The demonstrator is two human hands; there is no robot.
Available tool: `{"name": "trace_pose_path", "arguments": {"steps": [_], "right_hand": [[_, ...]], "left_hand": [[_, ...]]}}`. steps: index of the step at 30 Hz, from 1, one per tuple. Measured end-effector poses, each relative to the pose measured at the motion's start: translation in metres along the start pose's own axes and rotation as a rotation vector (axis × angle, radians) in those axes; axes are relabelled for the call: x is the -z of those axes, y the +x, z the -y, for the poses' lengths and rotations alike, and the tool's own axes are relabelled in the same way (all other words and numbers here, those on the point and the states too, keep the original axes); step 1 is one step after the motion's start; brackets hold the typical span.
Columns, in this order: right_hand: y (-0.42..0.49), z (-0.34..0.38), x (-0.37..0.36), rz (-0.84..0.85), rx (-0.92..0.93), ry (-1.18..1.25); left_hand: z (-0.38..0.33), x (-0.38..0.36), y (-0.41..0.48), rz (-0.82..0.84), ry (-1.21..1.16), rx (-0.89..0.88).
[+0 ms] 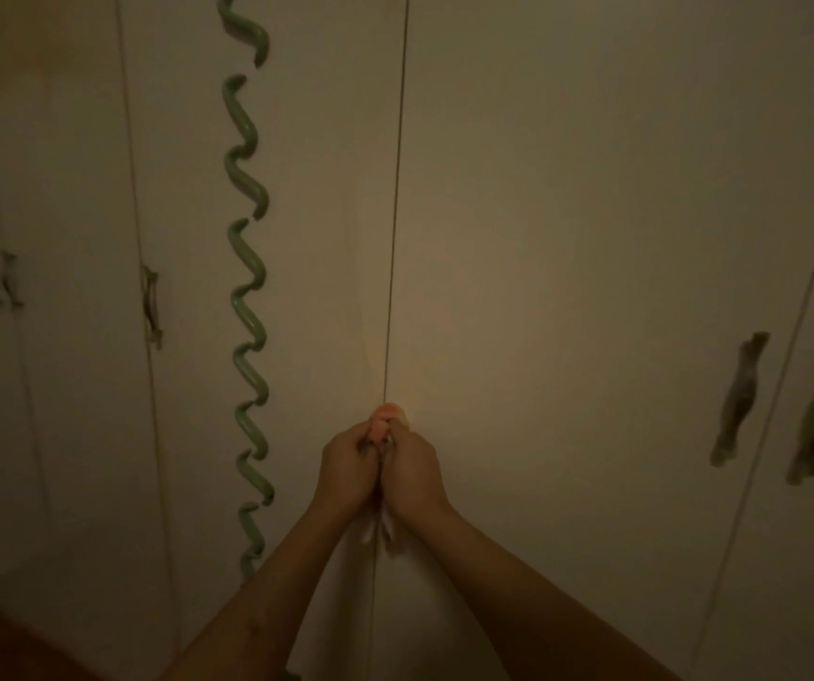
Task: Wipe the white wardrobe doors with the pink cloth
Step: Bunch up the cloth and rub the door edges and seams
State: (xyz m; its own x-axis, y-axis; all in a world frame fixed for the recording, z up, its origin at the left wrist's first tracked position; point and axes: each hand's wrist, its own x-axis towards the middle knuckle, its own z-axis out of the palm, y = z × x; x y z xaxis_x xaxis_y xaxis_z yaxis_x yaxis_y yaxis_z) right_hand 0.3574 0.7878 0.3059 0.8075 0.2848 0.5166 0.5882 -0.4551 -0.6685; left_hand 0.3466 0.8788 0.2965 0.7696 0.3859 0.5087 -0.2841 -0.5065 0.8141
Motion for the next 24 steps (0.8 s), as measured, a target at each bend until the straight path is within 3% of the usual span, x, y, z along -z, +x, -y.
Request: {"name": "trace_pose_path", "arguments": {"steps": [14, 20, 24], "right_hand": [[0.096, 0.089, 0.105, -0.194, 0.262, -0.042], [0.133, 0.129, 0.148, -0.238, 0.232, -0.100], [0.121, 0.121, 0.140, -0.245, 0.229, -0.114]], "left_hand": [[-0.142, 0.032, 0.092, -0.086, 0.078, -0.282], [-0.194, 0.039, 0.125, -0.075, 0.050, -0.345], [-0.179, 0.034, 0.115, -0.056, 0.015, -0.334]]}}
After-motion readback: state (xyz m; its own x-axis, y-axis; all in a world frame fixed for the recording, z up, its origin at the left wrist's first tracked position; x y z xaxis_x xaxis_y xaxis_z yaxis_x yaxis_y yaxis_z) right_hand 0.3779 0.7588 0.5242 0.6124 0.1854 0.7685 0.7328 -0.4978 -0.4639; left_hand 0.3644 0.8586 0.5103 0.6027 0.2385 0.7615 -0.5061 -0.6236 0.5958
